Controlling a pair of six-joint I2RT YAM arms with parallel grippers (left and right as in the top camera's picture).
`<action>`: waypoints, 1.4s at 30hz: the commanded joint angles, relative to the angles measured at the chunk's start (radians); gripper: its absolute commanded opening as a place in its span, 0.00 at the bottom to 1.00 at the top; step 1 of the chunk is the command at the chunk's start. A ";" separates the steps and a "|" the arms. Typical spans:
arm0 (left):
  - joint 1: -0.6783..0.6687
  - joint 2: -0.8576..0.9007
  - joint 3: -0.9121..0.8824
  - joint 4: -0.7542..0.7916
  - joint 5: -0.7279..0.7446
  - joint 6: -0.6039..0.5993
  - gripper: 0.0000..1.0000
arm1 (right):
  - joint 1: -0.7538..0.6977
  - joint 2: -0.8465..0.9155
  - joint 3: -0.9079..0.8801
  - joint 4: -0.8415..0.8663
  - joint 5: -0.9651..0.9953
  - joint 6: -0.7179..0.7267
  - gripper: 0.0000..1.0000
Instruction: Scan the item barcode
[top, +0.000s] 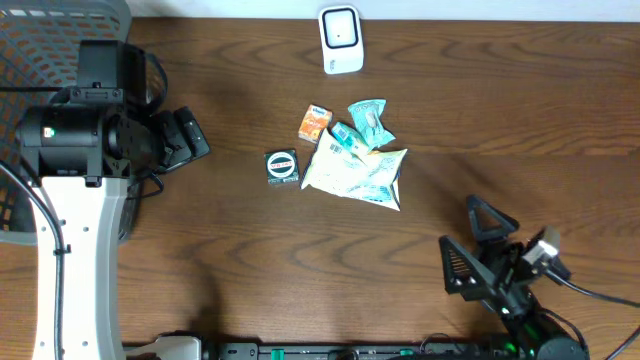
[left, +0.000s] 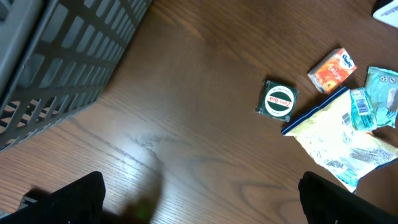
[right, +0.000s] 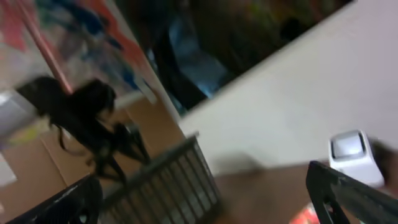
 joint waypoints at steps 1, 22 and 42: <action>0.005 0.004 -0.007 -0.001 -0.009 -0.005 0.98 | 0.005 0.028 0.120 -0.045 0.095 -0.014 0.99; 0.005 0.004 -0.007 -0.002 -0.009 -0.005 0.98 | 0.153 1.407 1.294 -1.283 -0.162 -0.854 0.99; 0.005 0.004 -0.007 -0.001 -0.009 -0.005 0.97 | 0.335 1.812 1.294 -1.218 0.148 -0.690 0.07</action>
